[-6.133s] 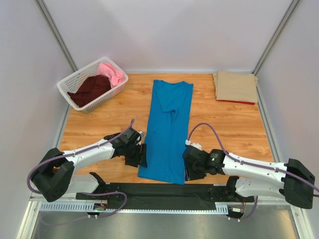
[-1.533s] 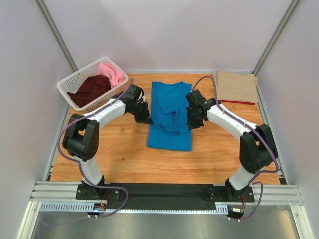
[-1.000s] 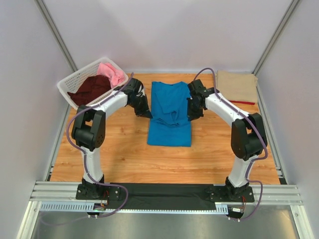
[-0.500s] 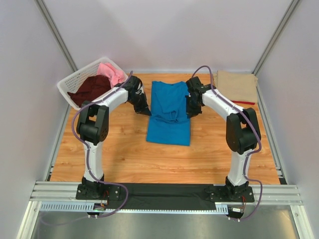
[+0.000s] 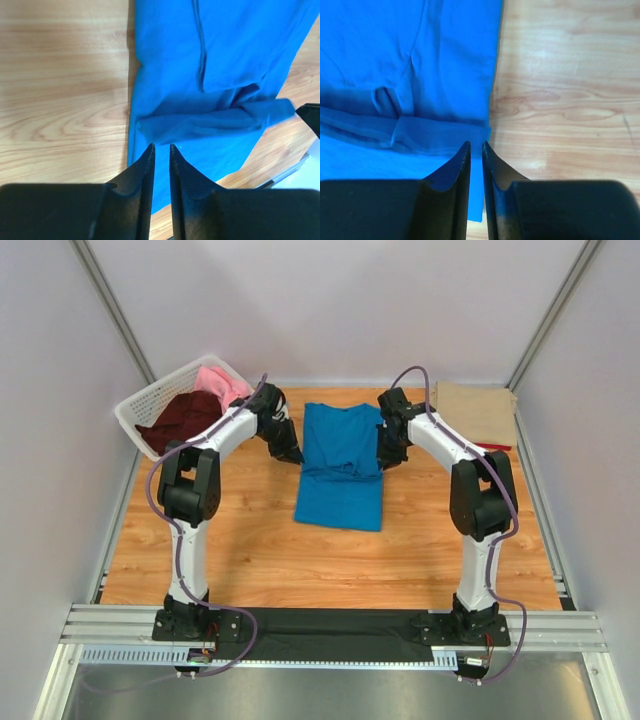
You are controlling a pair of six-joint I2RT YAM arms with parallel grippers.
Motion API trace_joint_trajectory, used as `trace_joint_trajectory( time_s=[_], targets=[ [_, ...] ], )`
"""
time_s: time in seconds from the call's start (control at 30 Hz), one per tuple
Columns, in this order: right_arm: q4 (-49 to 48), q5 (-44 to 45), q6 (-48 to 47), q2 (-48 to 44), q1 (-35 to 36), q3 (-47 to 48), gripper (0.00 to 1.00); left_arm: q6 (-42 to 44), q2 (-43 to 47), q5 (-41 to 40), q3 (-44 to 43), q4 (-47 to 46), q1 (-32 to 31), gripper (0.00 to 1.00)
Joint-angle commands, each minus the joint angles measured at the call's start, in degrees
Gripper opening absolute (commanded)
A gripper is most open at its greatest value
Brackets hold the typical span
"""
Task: Fold and stack the t-shirts
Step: Fold the tshirt
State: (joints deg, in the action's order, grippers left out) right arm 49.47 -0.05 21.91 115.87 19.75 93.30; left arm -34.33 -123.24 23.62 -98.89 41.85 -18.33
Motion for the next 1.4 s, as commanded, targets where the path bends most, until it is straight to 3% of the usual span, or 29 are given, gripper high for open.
trace_joint_trajectory(
  time_s=[0.0,0.13,0.33,0.5,0.77,0.93,1.17,1.37],
  targets=[
    [-1.31,0.93,0.15,0.05,-1.38,5.05,0.17,1.46,1.94,-2.52,-4.2,3.49,1.1,0.25],
    [-1.4,-0.98,0.15,-3.36,-1.2,2.87,0.22,2.68,5.81,-5.77,-1.14,4.13,1.28,0.29],
    [-5.25,-2.49,-0.38,-7.77,-0.76,-6.45,0.17,5.32,11.36,-0.25,9.42,-5.54,-0.39,0.28],
    [-6.14,-3.55,-0.38,-5.49,-0.68,-6.46,0.17,7.34,5.92,2.05,6.26,-4.32,-2.06,0.26],
    [-5.97,-5.65,-1.26,-7.41,-0.59,-10.41,0.24,11.74,3.63,-2.61,4.07,-3.7,-2.06,0.32],
    [-6.41,-8.2,-0.03,-9.87,-0.68,-14.8,0.25,11.83,0.81,-2.59,1.51,-0.73,-2.06,0.29],
    [-6.93,-12.33,1.55,-15.4,0.29,-20.6,0.19,10.07,14.5,-3.93,15.01,-3.0,-2.94,0.29],
    [-7.81,-14.27,3.75,-18.66,2.49,-23.94,0.17,7.44,21.9,4.06,28.72,-10.35,-5.22,0.29]
  ],
)
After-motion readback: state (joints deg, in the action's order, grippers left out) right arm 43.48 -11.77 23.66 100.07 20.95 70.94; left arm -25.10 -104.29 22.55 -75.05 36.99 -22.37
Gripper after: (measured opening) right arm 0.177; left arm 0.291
